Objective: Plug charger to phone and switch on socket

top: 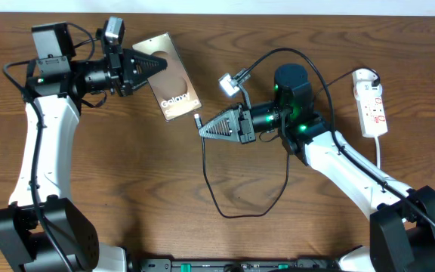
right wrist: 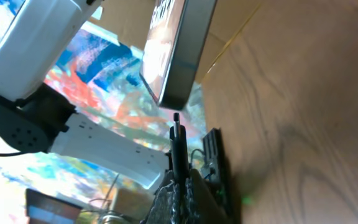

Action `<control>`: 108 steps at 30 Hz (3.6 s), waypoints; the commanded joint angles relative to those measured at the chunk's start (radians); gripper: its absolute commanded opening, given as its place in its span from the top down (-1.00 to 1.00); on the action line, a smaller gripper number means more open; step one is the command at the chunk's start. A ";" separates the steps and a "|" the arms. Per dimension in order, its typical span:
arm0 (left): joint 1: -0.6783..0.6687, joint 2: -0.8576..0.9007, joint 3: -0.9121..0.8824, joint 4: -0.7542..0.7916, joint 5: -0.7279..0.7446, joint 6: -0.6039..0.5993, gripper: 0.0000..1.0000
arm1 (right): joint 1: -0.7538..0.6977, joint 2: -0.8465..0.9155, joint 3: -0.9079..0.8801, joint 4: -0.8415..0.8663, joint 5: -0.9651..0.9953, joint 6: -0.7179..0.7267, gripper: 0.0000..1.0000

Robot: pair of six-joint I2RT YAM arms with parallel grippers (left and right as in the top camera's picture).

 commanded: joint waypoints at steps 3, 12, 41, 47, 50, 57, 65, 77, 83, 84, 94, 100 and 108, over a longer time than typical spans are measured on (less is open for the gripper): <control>-0.009 -0.020 0.021 0.015 0.056 0.026 0.86 | 0.034 -0.011 0.000 0.006 -0.027 0.049 0.98; -0.008 -0.020 0.021 0.029 0.056 0.024 0.86 | 0.077 -0.011 0.000 0.014 0.031 0.050 0.98; 0.006 -0.020 0.021 0.103 0.056 -0.100 0.86 | -0.034 -0.011 0.000 0.047 -0.154 0.010 0.98; -0.016 -0.021 0.021 0.105 0.056 -0.084 0.86 | -0.030 -0.011 0.000 0.047 -0.113 0.016 0.98; -0.022 -0.020 0.021 0.105 0.056 -0.075 0.85 | -0.022 -0.010 0.000 0.048 -0.094 0.026 0.98; -0.022 -0.020 0.021 0.127 0.056 -0.072 0.85 | -0.018 -0.010 0.000 0.095 -0.091 0.083 0.98; -0.022 -0.020 0.021 0.134 0.056 -0.072 0.85 | 0.007 -0.008 0.000 0.149 -0.040 0.146 0.98; -0.022 -0.020 0.021 0.134 0.056 -0.061 0.86 | 0.026 -0.005 0.000 0.148 -0.013 0.154 0.98; -0.022 -0.020 0.021 0.134 0.056 -0.050 0.86 | 0.019 -0.005 0.000 0.148 0.003 0.154 0.98; -0.022 -0.020 0.021 0.134 0.056 -0.050 0.86 | 0.019 -0.005 0.000 0.148 0.006 0.154 0.98; -0.033 -0.020 0.021 0.134 0.056 -0.001 0.85 | 0.014 0.041 0.000 0.150 0.010 0.154 0.98; -0.033 -0.020 0.021 0.138 0.056 -0.001 0.85 | 0.014 0.048 0.000 0.220 -0.005 0.199 0.98; -0.033 -0.020 0.021 0.141 0.056 -0.002 0.86 | 0.014 0.048 0.000 0.257 -0.007 0.225 0.98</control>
